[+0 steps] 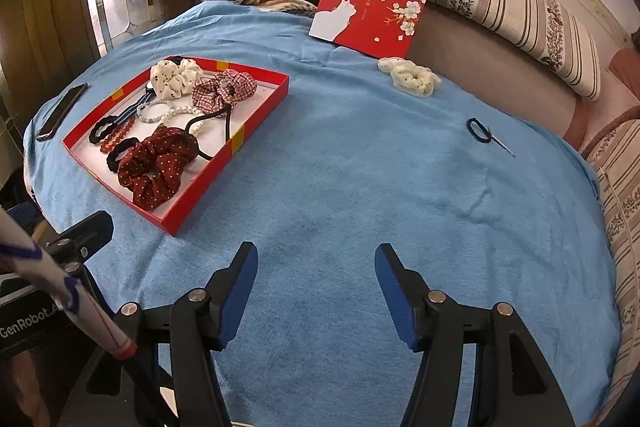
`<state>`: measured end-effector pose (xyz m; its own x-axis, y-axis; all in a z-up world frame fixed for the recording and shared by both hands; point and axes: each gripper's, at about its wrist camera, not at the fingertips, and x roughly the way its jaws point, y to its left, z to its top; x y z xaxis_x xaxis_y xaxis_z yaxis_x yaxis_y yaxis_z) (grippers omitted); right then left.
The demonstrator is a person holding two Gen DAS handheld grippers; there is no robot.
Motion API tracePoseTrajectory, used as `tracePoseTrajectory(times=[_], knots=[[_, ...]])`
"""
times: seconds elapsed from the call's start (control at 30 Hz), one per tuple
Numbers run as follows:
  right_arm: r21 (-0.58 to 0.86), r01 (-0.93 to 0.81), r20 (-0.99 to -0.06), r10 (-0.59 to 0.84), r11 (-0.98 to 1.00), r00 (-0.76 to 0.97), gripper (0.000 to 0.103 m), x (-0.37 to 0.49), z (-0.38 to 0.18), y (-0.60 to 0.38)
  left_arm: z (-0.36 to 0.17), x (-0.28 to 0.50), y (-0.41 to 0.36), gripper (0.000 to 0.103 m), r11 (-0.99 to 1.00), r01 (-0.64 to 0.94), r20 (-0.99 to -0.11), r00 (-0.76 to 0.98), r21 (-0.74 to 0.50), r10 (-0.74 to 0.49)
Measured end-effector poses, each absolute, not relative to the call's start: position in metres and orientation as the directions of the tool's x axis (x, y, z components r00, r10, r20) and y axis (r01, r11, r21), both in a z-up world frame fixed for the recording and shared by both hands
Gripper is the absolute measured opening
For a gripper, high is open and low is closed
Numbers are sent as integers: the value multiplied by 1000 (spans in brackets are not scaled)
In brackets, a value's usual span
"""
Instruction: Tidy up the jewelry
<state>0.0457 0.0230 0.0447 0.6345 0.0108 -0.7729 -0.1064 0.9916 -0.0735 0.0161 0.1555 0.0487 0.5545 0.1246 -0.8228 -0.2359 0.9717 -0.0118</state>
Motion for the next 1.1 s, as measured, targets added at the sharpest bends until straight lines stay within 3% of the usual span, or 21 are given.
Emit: tracePoseTrajectory(times=[1.1], knots=[[-76,-113,-777,12,991,629,67,44,39,22,43,15,148,103,975,-221,-833,541,-7,117]])
